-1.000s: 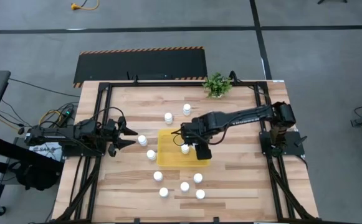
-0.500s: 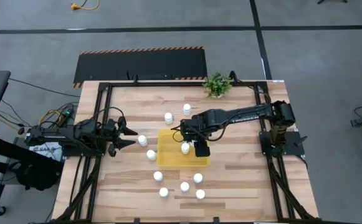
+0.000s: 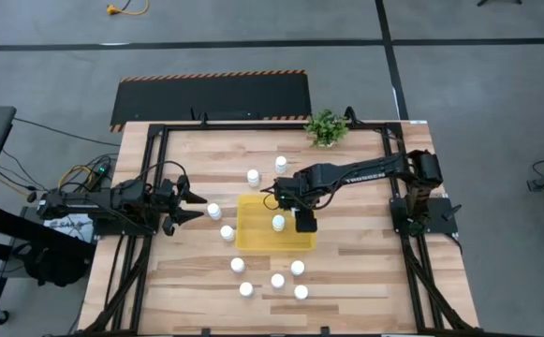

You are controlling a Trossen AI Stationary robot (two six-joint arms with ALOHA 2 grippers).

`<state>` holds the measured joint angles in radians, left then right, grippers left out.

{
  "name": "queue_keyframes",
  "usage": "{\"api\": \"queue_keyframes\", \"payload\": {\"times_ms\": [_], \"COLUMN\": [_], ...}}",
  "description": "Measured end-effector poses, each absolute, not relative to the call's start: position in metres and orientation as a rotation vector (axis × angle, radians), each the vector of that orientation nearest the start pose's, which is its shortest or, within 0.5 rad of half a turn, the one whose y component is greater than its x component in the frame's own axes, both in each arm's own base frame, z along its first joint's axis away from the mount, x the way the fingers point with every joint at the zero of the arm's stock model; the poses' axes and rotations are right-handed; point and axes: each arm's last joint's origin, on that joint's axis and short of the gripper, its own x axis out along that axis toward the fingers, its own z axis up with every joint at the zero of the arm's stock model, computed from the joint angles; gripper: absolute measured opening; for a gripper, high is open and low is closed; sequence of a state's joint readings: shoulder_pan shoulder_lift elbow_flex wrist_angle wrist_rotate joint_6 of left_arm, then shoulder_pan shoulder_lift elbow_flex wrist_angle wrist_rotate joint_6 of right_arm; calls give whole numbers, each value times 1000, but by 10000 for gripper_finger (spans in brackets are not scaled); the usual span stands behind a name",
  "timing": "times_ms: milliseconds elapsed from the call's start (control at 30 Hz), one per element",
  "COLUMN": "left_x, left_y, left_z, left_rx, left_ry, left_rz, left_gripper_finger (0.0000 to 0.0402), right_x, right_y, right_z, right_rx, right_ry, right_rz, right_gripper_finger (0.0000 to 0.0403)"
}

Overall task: Pick and place pill bottles into a basket
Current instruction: Put the white pill bottle into the yellow bin

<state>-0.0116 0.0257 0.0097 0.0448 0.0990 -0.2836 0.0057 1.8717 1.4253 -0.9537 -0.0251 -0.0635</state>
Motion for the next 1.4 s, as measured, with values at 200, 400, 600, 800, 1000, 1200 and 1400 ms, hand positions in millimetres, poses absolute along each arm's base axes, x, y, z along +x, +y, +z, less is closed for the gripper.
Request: {"api": "queue_keyframes", "payload": {"times_ms": [200,400,600,800,1000,1200,1400], "left_x": [98,98,98,98,98,98,98], "left_y": [-4,-4,-4,-4,-4,-4,-4], "left_z": [169,169,169,169,169,169,169], "left_rx": [-282,-284,-288,-288,-288,-289,-289], "left_ry": [-13,-13,-12,-13,-13,-12,-12], "left_rz": [-114,-114,-114,-114,-114,-115,-115], "left_gripper_finger": [194,194,194,194,194,194,194], "right_x": [363,357,354,350,351,351,351], "right_y": [3,3,3,3,3,3,3], "right_z": [200,188,181,175,175,175,175], "right_rx": [-32,-28,-27,-26,-33,-35,-39], "right_ry": [1364,1385,1398,1414,1409,1409,1409], "right_rz": [65,65,65,65,70,72,76], "right_gripper_finger": [174,174,175,178,196,221,239]}}
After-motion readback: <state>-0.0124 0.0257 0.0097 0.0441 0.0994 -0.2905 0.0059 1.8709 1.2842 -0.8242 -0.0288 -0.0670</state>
